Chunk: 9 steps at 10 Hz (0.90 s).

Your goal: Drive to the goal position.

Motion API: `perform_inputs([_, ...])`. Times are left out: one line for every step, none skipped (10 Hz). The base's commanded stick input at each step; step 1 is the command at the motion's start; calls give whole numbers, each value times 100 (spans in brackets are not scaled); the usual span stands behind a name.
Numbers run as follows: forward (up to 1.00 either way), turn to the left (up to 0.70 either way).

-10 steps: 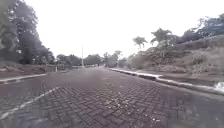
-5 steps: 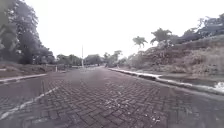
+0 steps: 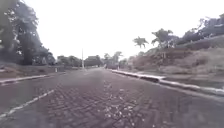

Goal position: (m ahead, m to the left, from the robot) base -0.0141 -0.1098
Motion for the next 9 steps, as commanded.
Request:
perform_inputs([70,0])
perform_inputs([70,0])
perform_inputs([70,0])
perform_inputs([70,0])
perform_inputs([70,0])
perform_inputs([70,0])
perform_inputs([70,0])
perform_inputs([70,0])
perform_inputs([70,0])
